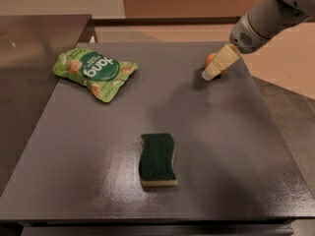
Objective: Move orange near sponge
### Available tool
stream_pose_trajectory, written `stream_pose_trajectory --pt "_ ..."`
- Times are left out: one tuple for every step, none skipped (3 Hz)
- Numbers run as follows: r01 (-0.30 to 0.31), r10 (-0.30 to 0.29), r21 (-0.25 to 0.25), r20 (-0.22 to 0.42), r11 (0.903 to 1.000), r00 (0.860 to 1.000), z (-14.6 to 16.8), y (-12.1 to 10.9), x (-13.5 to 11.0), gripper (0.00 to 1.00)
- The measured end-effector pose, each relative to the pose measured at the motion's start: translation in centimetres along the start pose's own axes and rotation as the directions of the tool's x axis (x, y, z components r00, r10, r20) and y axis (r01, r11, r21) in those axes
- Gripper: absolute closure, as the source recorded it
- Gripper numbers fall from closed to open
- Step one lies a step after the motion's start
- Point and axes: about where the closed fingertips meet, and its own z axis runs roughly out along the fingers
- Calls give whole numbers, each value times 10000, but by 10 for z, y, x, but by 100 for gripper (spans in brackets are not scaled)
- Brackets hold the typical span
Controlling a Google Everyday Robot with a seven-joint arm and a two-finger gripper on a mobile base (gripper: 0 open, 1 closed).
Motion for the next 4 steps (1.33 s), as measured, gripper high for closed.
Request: stream_pose_trajectory --pt "-402 401 -43 -65 9992 9992 14 -10 -2 0" --pt "-661 658 -124 -206 9977 9976 26 -15 0 0" --pt "-839 833 -151 -386 9964 9958 35 -19 4 0" --pt "-979 966 -188 -590 9950 9936 41 -21 10 19"
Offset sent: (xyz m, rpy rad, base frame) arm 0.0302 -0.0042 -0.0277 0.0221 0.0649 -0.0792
